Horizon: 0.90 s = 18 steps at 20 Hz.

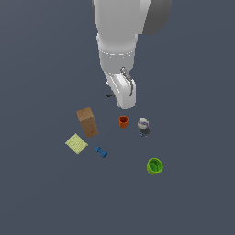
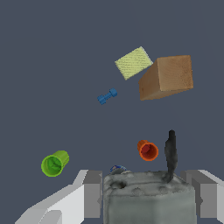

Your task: Pick up a designated object from a clutter of objects.

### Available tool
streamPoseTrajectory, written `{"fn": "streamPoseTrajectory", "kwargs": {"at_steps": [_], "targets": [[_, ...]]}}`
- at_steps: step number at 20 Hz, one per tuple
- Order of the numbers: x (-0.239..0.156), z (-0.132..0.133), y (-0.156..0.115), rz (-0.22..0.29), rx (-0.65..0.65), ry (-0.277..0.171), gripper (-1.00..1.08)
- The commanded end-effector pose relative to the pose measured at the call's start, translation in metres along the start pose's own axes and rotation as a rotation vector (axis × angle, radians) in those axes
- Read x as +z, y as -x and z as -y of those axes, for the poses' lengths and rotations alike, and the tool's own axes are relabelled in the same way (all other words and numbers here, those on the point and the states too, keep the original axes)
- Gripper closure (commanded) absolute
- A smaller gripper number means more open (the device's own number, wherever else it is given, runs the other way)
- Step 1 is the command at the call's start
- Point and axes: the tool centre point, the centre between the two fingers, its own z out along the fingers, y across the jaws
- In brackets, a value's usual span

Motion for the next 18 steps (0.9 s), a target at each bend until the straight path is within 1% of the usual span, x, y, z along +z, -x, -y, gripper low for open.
{"fn": "streamPoseTrajectory", "kwargs": {"at_steps": [1, 5, 9, 18], "targets": [[-0.024, 0.007, 0.001, 0.001, -0.001, 0.000, 1.08], [-0.055, 0.018, 0.001, 0.003, -0.002, 0.000, 1.08], [-0.078, 0.027, 0.002, 0.003, -0.003, -0.001, 1.08], [-0.105, 0.037, 0.001, 0.004, -0.004, -0.001, 1.08]]}}
